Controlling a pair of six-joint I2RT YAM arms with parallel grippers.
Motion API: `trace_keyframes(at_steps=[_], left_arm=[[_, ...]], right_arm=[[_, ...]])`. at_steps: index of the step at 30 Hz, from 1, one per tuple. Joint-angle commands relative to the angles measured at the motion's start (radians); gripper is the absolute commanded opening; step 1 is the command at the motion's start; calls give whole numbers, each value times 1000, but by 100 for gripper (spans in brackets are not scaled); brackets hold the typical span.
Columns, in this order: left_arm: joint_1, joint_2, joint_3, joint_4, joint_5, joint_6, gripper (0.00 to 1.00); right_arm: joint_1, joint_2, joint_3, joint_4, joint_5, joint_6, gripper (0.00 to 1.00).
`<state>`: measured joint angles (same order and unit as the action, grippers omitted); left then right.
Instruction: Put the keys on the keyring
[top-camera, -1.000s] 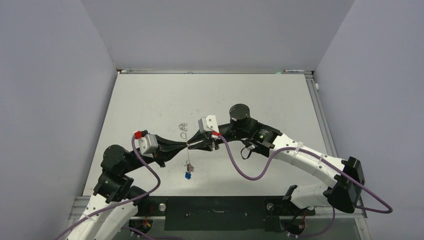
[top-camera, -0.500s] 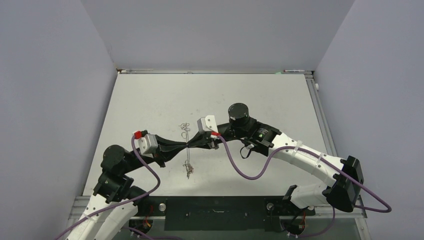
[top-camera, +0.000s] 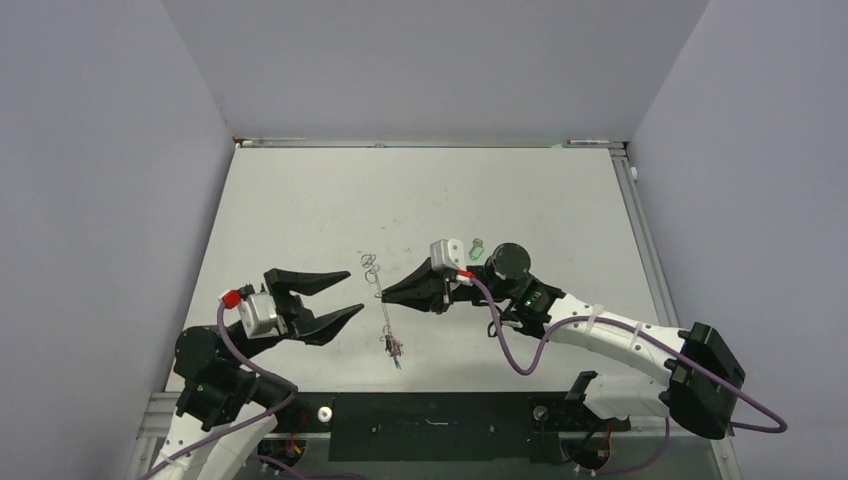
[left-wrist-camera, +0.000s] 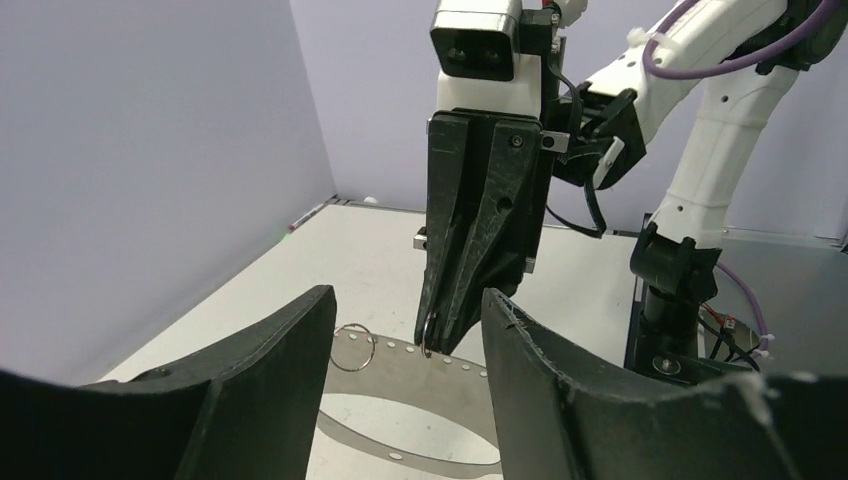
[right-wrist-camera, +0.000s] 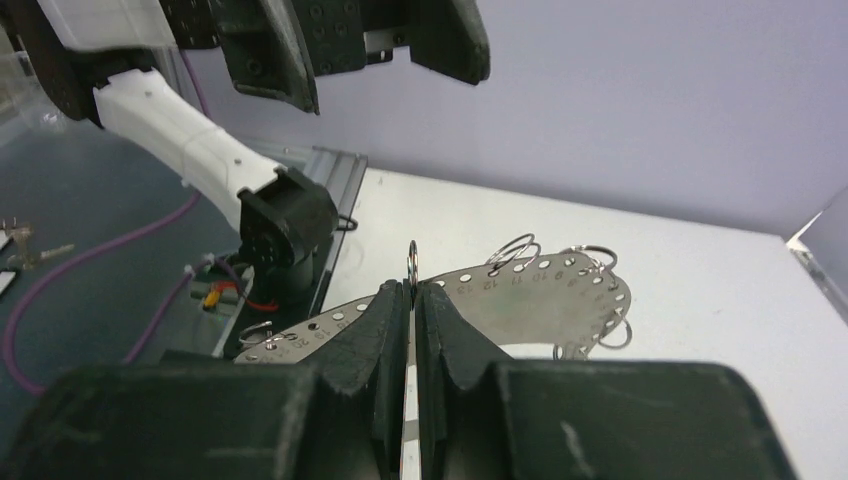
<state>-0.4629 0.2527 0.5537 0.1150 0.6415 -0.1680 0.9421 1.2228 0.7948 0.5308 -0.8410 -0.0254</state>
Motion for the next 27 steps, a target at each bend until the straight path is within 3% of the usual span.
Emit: trace_keyframes(at_steps=[1, 4, 7, 12, 20, 27], left_arm=[[7, -1, -5, 80, 49, -34, 50], [9, 13, -2, 101, 98, -50, 43], [9, 23, -14, 137, 136, -79, 42], [9, 61, -14, 171, 190, -115, 37], [7, 84, -20, 211, 231, -153, 29], [5, 124, -15, 213, 249, -167, 28]], right_arm=[[-9, -59, -75, 524, 34, 221, 5], [-13, -51, -155, 769, 88, 337, 5], [-10, 2, -212, 1010, 129, 452, 5], [-9, 108, -190, 1245, 107, 615, 5], [2, 100, -159, 1160, 49, 604, 5], [42, 91, -116, 1024, -5, 537, 5]])
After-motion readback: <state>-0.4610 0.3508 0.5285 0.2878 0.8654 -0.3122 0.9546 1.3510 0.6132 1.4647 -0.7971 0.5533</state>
